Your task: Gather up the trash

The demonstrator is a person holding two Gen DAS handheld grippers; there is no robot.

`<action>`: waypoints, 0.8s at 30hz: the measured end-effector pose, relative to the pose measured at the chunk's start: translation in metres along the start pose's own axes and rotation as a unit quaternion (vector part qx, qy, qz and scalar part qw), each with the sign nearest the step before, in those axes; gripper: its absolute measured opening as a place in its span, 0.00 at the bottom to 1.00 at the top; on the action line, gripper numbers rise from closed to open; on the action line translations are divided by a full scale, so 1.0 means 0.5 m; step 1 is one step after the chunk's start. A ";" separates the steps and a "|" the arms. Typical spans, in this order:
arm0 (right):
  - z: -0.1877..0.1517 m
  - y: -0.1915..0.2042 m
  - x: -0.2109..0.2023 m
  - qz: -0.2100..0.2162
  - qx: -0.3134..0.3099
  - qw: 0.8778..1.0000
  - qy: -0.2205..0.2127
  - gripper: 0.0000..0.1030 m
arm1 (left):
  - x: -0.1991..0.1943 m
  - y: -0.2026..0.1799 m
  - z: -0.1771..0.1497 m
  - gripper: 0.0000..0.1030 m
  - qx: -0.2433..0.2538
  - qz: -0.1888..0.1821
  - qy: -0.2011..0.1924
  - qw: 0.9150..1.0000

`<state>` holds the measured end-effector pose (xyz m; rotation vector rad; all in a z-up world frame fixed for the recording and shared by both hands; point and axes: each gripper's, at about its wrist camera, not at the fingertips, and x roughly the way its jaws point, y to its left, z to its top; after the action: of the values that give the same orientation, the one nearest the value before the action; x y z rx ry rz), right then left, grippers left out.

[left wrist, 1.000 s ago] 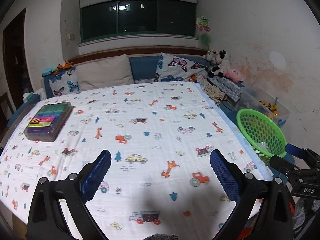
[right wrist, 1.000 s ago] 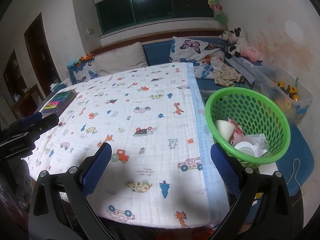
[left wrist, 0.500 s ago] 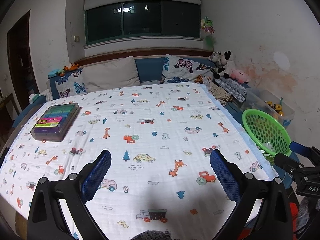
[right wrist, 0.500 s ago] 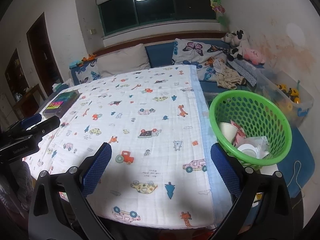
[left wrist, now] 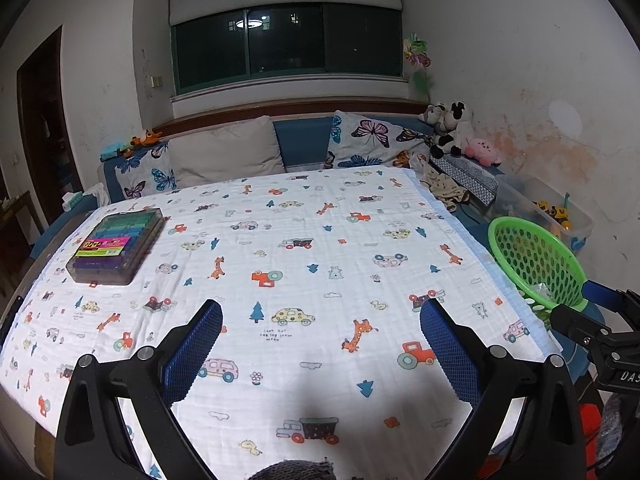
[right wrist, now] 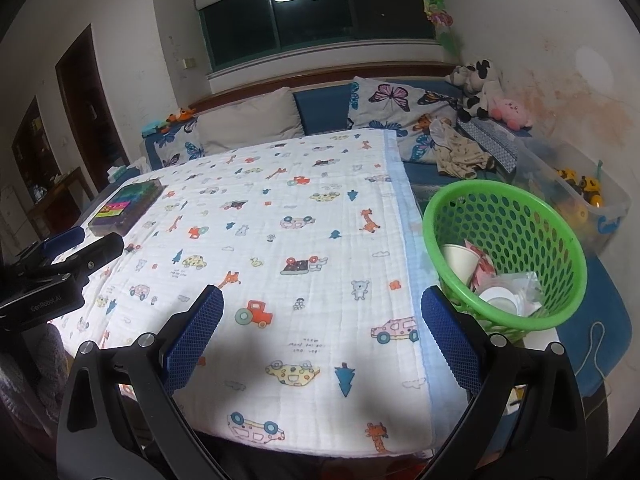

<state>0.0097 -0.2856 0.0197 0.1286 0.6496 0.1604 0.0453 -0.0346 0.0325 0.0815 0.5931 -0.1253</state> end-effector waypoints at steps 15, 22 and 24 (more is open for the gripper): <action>-0.001 0.002 0.001 0.006 0.001 1.000 0.001 0.96 | -0.002 0.000 -0.004 0.93 0.001 0.003 -0.002 1.000; -0.002 0.001 0.001 0.005 0.001 1.000 0.001 0.96 | -0.002 0.000 -0.004 0.93 0.001 0.003 -0.002 1.000; -0.002 0.001 0.001 0.006 0.002 1.000 0.001 0.96 | -0.002 0.000 -0.004 0.93 0.001 0.004 -0.003 1.000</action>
<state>0.0095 -0.2848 0.0185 0.1352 0.6522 0.1708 0.0432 -0.0341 0.0313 0.0856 0.5866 -0.1179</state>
